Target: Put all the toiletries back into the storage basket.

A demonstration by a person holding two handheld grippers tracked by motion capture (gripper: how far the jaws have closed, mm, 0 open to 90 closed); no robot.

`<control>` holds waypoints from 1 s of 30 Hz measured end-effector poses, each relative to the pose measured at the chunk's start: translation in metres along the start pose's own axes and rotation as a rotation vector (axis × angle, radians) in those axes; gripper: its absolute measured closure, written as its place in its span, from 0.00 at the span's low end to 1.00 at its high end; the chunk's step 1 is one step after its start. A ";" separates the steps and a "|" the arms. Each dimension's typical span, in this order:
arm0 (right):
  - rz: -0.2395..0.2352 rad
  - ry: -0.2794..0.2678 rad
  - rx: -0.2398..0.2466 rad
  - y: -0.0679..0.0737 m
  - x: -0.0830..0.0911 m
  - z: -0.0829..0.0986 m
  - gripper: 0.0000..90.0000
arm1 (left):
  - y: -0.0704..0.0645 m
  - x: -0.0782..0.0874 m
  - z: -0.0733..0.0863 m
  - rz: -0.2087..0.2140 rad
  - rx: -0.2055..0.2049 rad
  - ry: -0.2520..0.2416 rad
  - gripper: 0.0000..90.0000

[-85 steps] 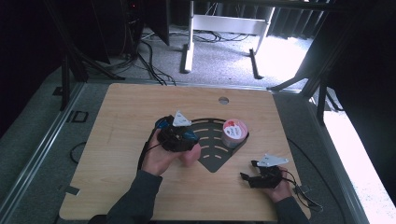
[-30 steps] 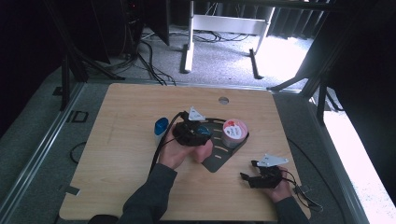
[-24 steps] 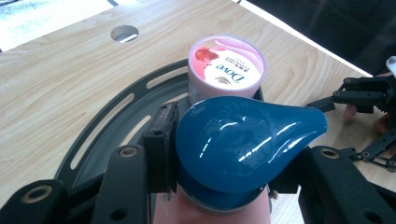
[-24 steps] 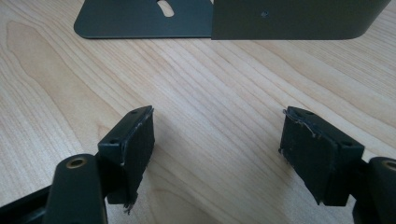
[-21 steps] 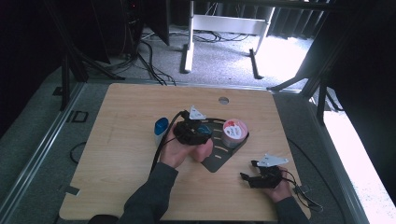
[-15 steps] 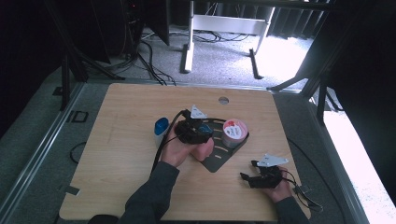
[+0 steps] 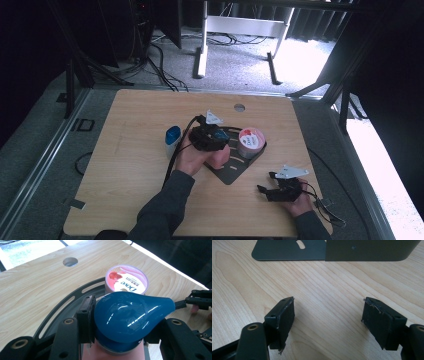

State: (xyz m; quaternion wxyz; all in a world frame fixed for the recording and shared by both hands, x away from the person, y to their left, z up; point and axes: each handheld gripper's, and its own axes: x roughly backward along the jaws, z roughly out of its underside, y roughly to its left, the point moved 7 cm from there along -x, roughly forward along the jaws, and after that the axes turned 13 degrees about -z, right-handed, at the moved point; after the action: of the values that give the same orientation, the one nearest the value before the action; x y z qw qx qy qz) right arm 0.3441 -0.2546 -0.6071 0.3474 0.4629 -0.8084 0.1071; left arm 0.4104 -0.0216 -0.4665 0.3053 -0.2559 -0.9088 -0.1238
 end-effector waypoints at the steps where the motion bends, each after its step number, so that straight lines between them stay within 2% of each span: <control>1: 0.000 0.000 0.000 0.000 0.000 0.000 0.29 | 0.000 0.000 0.000 0.000 0.000 0.000 0.58; 30: -0.001 0.002 0.000 0.000 0.000 0.000 0.28 | 0.001 -0.029 0.001 -0.038 0.005 0.018 0.58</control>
State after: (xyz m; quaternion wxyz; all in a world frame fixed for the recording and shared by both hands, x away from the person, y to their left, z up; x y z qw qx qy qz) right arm 0.3439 -0.2546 -0.6071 0.3482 0.4633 -0.8078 0.1075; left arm 0.4302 -0.0321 -0.4850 0.3119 -0.2368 -0.9109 -0.1297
